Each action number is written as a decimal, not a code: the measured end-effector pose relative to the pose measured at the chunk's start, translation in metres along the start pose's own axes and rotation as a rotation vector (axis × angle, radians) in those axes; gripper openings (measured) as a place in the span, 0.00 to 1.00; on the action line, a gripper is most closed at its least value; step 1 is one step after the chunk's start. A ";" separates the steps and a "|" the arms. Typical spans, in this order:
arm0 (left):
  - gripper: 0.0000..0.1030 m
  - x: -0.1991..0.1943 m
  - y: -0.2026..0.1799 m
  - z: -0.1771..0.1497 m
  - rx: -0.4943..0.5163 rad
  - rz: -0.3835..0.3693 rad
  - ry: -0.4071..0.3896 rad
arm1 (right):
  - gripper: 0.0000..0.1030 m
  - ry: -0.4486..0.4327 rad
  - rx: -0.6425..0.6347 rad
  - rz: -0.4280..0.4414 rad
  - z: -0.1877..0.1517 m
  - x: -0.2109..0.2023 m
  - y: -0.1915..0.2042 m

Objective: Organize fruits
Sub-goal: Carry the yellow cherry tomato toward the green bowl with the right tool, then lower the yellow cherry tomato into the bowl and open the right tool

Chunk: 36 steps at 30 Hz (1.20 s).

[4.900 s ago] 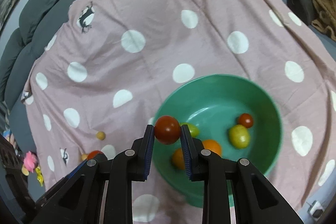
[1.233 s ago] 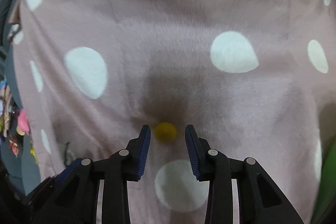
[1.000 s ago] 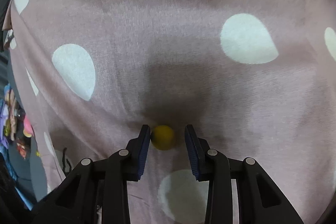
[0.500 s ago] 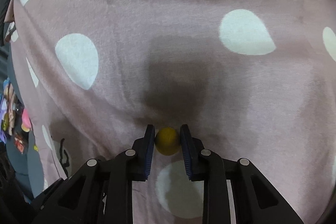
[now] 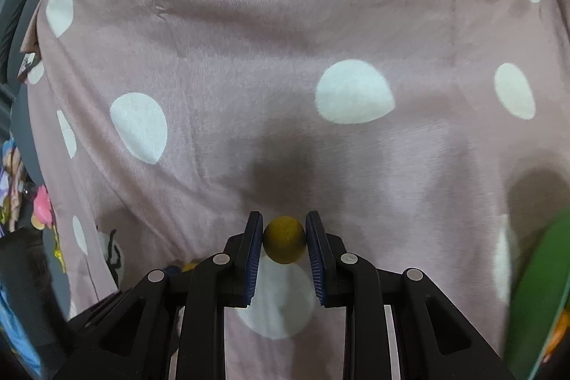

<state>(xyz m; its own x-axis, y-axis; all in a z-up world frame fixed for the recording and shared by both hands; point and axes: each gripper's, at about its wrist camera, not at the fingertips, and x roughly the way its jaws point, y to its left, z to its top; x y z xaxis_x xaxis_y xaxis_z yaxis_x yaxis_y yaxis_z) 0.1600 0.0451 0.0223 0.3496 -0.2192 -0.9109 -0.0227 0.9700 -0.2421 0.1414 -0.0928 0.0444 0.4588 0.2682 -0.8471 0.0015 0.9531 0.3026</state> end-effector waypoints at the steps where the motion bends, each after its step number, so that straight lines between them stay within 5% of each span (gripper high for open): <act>1: 0.26 0.004 -0.001 0.001 -0.005 -0.005 0.004 | 0.26 -0.005 0.000 0.001 -0.002 -0.003 0.001; 8: 0.26 0.009 -0.014 -0.006 0.014 0.025 -0.008 | 0.26 -0.042 -0.004 0.004 -0.016 -0.036 -0.014; 20: 0.26 -0.104 -0.053 -0.041 0.082 -0.084 -0.219 | 0.26 -0.197 0.051 0.032 -0.030 -0.132 -0.062; 28: 0.26 -0.135 -0.123 -0.068 0.206 -0.161 -0.295 | 0.26 -0.367 0.121 -0.107 -0.050 -0.190 -0.108; 36: 0.26 -0.126 -0.199 -0.086 0.339 -0.185 -0.293 | 0.26 -0.420 0.243 -0.188 -0.060 -0.218 -0.175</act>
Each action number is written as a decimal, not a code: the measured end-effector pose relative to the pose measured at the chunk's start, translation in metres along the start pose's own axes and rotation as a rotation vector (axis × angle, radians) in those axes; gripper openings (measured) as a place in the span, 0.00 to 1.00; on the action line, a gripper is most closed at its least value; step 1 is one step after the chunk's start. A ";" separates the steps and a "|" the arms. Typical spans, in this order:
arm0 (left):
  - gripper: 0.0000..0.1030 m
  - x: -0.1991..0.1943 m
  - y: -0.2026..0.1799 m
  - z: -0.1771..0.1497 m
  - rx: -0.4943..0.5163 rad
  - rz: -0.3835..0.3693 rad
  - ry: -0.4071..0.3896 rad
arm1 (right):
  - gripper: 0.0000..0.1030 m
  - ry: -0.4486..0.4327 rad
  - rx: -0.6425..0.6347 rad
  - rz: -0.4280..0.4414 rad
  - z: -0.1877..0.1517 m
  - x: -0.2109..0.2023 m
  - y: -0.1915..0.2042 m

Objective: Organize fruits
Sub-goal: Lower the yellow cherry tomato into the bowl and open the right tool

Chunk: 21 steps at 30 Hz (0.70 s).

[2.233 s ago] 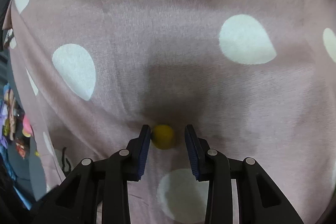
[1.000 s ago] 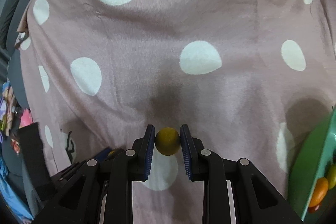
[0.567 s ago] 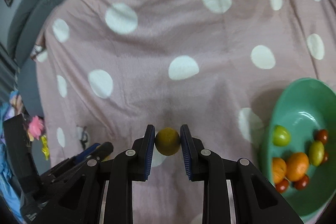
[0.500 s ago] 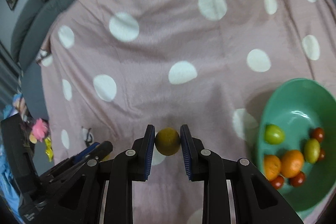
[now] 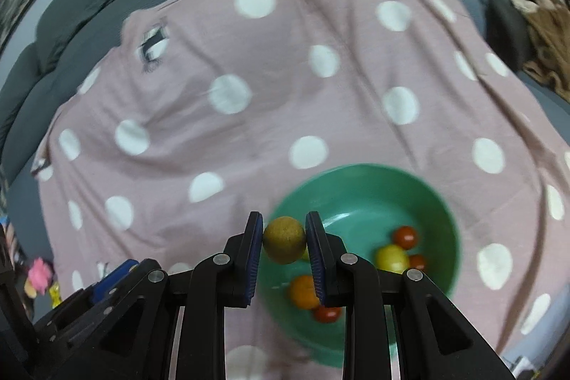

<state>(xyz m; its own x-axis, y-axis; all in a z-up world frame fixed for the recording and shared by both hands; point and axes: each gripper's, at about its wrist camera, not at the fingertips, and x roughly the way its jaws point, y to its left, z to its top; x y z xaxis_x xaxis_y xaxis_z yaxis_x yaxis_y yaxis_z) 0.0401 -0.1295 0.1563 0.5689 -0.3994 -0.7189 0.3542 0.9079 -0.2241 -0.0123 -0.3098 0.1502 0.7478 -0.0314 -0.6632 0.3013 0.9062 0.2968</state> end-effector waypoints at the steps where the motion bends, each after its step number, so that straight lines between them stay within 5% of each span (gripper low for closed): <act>1: 0.26 0.006 -0.010 0.000 0.016 -0.008 0.007 | 0.26 -0.001 0.008 -0.008 0.001 -0.001 -0.006; 6: 0.26 0.027 -0.037 -0.003 0.060 -0.033 0.040 | 0.26 -0.007 0.029 -0.086 0.003 -0.001 -0.034; 21: 0.26 0.075 -0.068 -0.019 0.123 -0.045 0.151 | 0.26 0.106 0.099 -0.129 -0.003 0.029 -0.071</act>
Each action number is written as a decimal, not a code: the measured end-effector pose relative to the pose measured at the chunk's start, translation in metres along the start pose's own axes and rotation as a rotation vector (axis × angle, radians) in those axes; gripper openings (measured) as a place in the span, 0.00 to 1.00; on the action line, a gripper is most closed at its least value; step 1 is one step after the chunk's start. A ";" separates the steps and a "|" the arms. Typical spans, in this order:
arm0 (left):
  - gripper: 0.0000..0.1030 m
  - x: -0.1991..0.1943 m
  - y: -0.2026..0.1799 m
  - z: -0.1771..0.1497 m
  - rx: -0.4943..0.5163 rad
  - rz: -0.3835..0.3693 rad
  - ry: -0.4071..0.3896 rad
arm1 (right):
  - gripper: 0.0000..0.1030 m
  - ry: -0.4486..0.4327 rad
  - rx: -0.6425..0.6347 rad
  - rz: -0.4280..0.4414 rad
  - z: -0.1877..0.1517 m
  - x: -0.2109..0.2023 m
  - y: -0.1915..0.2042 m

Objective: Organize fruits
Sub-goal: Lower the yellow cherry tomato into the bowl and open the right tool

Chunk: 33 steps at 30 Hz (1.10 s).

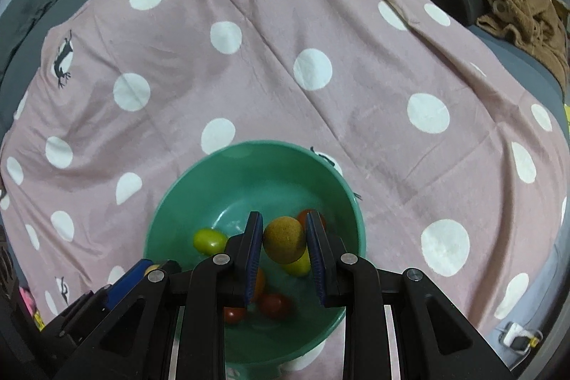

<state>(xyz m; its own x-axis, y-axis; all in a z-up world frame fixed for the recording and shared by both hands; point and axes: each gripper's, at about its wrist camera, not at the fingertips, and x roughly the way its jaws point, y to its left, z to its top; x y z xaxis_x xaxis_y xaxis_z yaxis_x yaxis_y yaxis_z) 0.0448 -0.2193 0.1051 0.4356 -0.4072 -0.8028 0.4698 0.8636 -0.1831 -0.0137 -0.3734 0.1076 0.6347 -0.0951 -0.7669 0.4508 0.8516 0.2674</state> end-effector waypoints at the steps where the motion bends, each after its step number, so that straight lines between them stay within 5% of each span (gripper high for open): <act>1: 0.26 0.002 0.000 -0.001 0.000 0.001 0.005 | 0.26 0.007 -0.005 -0.003 -0.001 0.002 0.001; 33: 0.29 0.008 -0.005 -0.003 0.020 -0.020 0.017 | 0.27 0.037 -0.031 -0.031 -0.003 0.013 0.000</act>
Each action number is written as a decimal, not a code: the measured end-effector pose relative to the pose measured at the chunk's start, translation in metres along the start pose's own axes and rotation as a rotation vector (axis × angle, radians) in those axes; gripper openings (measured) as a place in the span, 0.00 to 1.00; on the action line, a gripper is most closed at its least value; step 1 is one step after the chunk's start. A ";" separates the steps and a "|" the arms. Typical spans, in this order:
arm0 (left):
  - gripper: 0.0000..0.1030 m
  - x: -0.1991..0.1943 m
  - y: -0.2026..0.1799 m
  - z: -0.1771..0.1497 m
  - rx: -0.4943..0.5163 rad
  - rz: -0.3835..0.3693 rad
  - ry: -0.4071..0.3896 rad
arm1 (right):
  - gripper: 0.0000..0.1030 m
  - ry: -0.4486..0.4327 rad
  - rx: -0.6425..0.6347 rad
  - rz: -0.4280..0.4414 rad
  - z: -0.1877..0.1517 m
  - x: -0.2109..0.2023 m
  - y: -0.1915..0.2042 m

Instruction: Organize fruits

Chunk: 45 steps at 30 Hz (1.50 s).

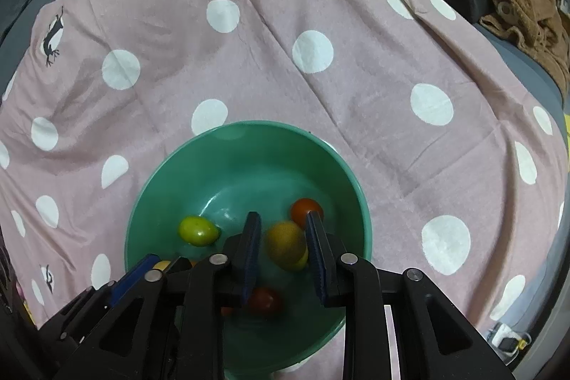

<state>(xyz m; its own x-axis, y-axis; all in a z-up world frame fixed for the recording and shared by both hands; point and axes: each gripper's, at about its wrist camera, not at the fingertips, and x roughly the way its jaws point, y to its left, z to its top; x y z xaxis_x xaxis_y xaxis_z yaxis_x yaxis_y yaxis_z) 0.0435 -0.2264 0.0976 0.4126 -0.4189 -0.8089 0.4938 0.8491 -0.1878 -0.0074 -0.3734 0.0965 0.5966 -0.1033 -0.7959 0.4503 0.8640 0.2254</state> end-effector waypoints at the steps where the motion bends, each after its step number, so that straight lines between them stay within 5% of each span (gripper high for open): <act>1: 0.36 -0.002 -0.001 0.001 0.006 -0.002 -0.007 | 0.27 -0.005 -0.001 0.004 0.000 -0.002 0.000; 7: 0.61 -0.025 -0.002 0.005 0.013 0.001 -0.049 | 0.40 -0.041 -0.007 0.003 0.003 -0.015 0.001; 13: 0.70 -0.051 -0.001 0.005 0.018 0.012 -0.117 | 0.47 -0.096 -0.013 0.013 0.005 -0.035 0.002; 45: 0.71 -0.068 0.006 -0.008 -0.008 0.061 -0.123 | 0.49 -0.122 -0.031 -0.034 0.003 -0.045 -0.006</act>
<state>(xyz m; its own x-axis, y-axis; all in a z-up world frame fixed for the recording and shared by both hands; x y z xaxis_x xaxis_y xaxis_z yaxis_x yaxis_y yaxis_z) 0.0123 -0.1901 0.1468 0.5329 -0.4020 -0.7446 0.4587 0.8767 -0.1450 -0.0346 -0.3754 0.1326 0.6581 -0.1904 -0.7284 0.4522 0.8735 0.1802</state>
